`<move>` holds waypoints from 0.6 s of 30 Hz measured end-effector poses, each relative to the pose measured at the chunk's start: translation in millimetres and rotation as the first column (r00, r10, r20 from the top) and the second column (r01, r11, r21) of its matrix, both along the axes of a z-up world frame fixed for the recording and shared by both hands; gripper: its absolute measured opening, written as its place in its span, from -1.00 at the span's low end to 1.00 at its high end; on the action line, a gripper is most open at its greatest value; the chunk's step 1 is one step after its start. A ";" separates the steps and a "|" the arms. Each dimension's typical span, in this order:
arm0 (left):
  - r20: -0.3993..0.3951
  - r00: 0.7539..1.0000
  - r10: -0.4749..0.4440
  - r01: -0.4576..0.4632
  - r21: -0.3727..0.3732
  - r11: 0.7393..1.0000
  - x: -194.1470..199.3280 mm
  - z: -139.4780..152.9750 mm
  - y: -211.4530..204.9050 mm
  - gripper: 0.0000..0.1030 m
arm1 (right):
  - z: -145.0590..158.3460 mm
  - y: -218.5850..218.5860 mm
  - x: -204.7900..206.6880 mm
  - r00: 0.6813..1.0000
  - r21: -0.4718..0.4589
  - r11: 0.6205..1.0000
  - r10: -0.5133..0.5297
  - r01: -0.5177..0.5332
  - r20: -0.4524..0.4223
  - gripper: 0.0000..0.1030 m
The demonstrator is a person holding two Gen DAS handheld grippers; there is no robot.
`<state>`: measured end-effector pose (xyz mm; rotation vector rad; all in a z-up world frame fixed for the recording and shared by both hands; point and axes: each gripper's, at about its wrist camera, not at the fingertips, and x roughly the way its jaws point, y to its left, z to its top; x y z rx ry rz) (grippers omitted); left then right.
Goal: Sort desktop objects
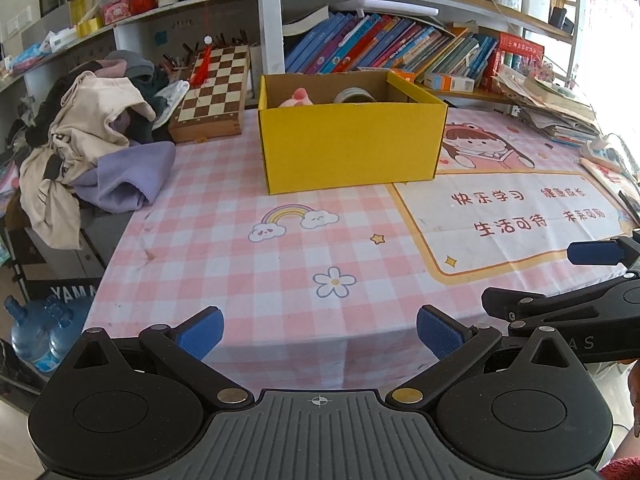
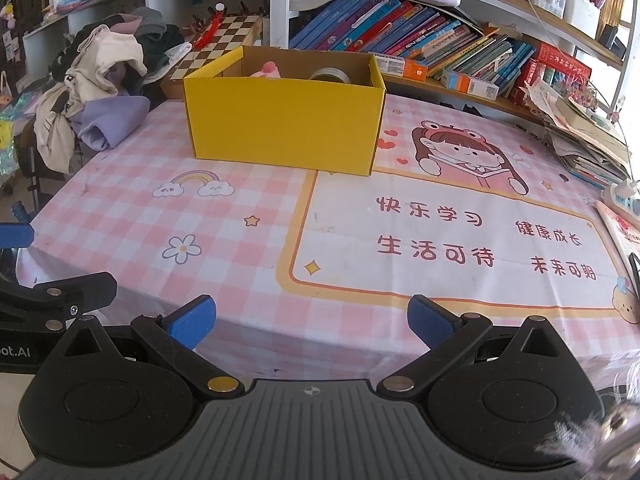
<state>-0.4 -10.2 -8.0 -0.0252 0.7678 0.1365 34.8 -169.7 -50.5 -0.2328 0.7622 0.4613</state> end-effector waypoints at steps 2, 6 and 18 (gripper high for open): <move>-0.002 1.000 0.002 -0.002 -0.001 1.000 0.4 -0.2 0.6 1.00 | 0.0 0.2 0.5 1.000 -0.001 1.000 0.001 -0.001 -0.001 1.00; -0.004 1.000 0.004 -0.004 -0.003 1.000 1.3 -0.4 1.8 1.00 | -0.2 0.9 1.1 1.000 -0.002 1.000 0.003 -0.003 -0.003 1.00; -0.004 1.000 0.005 -0.005 -0.009 1.000 0.3 -1.3 5.0 1.00 | -1.3 4.1 -0.5 1.000 -0.005 1.000 0.006 -0.006 -0.006 1.00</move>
